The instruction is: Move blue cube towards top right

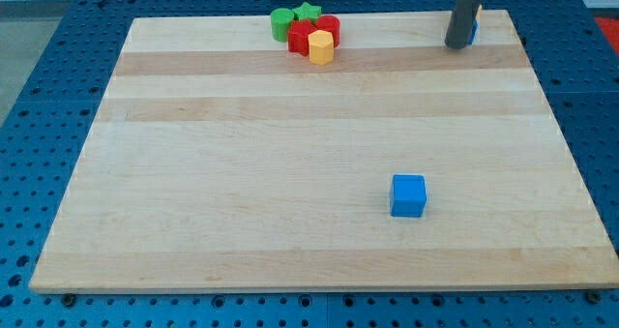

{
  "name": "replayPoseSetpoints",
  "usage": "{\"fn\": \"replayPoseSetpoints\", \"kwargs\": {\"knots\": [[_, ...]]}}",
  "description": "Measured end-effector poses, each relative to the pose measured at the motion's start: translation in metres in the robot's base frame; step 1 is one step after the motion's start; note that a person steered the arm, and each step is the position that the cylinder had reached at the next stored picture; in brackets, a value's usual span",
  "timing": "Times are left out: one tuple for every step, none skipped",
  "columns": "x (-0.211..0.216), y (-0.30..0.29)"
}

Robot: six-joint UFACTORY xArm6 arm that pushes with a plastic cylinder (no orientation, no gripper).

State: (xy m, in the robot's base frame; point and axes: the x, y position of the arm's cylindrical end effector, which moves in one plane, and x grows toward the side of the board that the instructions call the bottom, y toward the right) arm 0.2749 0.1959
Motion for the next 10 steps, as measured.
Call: {"fn": "replayPoseSetpoints", "kwargs": {"knots": [[0.024,-0.001],[0.043,0.026],[0.07,0.047],[0.112,0.078],[0.155,0.088],[0.192,0.075],[0.225,0.051],[0.259,0.015],[0.282,-0.037],[0.283,-0.11]]}}
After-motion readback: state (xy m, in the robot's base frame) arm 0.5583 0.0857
